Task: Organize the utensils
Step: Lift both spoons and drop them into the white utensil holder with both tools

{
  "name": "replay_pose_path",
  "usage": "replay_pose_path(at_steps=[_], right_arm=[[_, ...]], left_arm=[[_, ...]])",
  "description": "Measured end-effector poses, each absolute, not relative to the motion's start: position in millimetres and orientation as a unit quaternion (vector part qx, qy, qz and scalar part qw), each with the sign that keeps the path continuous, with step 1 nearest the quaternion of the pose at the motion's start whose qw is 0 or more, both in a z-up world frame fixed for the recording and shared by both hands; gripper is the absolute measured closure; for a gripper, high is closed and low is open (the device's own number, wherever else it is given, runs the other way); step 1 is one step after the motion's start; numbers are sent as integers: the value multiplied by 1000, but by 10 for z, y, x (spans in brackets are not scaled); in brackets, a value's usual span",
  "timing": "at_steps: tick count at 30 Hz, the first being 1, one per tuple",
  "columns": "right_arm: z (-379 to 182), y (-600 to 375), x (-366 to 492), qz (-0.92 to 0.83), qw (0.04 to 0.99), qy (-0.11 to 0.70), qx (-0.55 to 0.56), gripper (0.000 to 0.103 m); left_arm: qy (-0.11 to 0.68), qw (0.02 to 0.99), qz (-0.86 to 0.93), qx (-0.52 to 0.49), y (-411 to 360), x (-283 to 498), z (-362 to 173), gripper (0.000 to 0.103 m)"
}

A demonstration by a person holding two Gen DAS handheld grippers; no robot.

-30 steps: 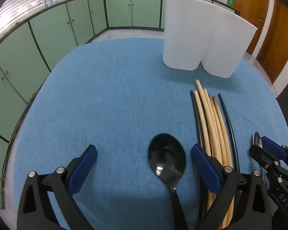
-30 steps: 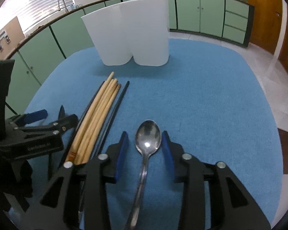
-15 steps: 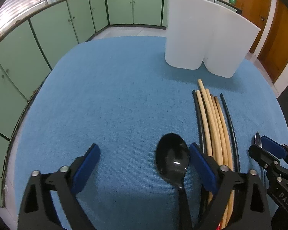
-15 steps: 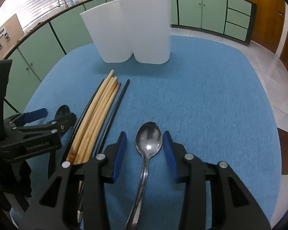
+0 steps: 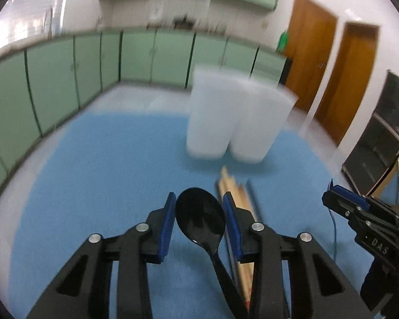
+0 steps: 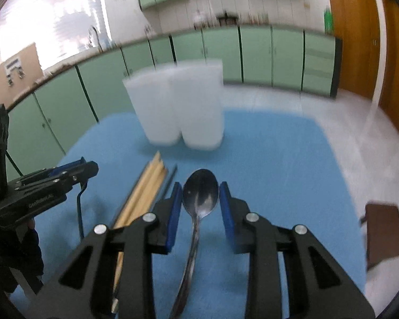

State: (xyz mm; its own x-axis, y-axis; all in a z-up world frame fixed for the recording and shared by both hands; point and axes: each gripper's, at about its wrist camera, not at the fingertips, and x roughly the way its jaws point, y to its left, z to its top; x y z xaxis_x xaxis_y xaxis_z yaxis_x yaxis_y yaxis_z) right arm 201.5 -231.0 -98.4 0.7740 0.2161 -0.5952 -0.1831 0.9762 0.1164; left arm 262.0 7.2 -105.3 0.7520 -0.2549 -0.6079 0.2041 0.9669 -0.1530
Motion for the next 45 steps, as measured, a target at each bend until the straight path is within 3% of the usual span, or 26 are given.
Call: replay_pose_path(at_steps=[11, 19, 25, 32, 34, 38, 40, 45], right_arm=[[-290, -2521, 2198, 134, 970, 202, 35, 76], [297, -2761, 2894, 127, 980, 140, 68, 76], [332, -2785, 3522, 89, 987, 124, 59, 76], [-29, -2699, 3876, 97, 978, 176, 48, 74], [-86, -2734, 3861, 105, 976, 183, 53, 67], [-56, -2777, 3724, 98, 975, 188, 67, 60], [-32, -2837, 3593, 92, 974, 191, 78, 41], [-178, -2916, 3042, 74, 969, 222, 74, 19]], left_arm=[[158, 980, -116, -15, -130, 2455, -219, 67], [77, 993, -88, -9, -314, 3253, 444, 67], [82, 995, -54, 6, -516, 3952, 377, 67], [146, 988, -57, -16, -518, 4343, 31, 63], [143, 988, -55, -18, -481, 4257, 2, 54], [139, 988, -61, -11, -434, 4041, 51, 50], [144, 988, -62, -9, -377, 3861, 58, 46], [170, 983, -69, 2, -253, 3272, 34, 27]])
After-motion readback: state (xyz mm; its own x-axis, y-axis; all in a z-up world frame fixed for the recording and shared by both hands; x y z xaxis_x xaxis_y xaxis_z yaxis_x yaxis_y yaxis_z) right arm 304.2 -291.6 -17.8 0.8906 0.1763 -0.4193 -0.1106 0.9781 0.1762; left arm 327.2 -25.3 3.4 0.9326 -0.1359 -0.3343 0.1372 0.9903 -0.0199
